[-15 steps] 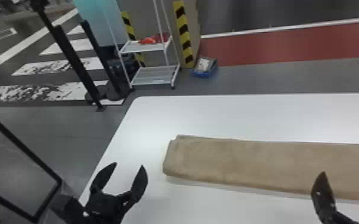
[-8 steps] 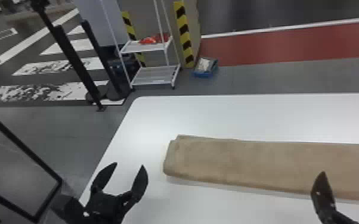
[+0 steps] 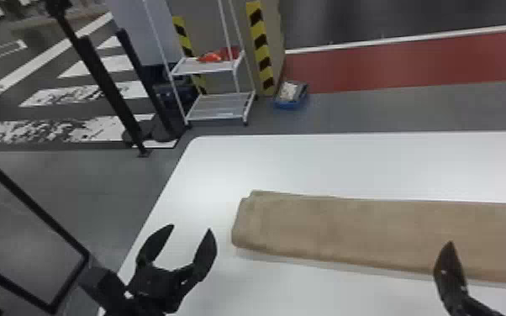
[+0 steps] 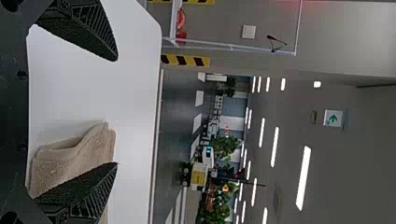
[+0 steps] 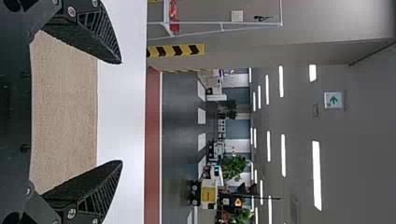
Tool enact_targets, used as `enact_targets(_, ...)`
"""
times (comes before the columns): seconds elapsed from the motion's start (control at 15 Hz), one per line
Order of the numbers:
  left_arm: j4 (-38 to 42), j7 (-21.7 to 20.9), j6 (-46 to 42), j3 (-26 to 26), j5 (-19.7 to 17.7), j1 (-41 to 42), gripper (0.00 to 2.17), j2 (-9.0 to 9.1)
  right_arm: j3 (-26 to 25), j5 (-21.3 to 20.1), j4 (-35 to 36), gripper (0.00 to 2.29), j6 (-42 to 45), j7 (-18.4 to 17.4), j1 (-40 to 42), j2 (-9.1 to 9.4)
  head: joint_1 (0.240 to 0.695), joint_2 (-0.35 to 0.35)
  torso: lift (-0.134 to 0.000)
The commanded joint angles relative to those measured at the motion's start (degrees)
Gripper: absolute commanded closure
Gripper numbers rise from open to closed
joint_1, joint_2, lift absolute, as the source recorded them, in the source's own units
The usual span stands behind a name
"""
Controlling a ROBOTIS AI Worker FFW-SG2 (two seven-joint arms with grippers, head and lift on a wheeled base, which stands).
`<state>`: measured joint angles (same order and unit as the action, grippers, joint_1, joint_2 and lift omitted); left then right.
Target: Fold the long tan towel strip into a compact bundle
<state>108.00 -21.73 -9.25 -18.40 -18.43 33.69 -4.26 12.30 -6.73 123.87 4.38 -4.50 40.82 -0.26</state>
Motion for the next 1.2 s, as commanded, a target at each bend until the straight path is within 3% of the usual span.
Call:
enact_targets(0.0, 3.2, -0.8, 4.8, 0.4, 0.0, -0.2, 0.08, 0.05, 1.0, -0.1, -0.2, 0.13, -1.5, -0.1, -0.8, 0.32, 0.695, 0.315, -0.12)
enact_targets(0.53, 7.5, -6.9, 38.6, -1.1, 0.1, -10.5, 0.08, -0.13, 2.6, 0.2, -1.2, 0.13, -6.5, -0.1, -3.6, -0.35, 0.695, 0.259, -0.12)
enact_targets(0.87, 4.9, -6.7, 40.7, -1.3, 2.3, -12.8, 0.08, -0.13, 4.6, 0.8, -2.9, 0.13, -7.9, -0.1, -5.5, -2.46, 0.695, 0.266, -0.12)
enact_targets(1.13, 1.2, -6.6, 41.4, -0.8, 2.5, -14.8, 0.08, -0.04, 4.7, 0.7, -3.6, 0.13, -7.9, -0.1, -5.6, -2.64, 0.695, 0.281, -0.12)
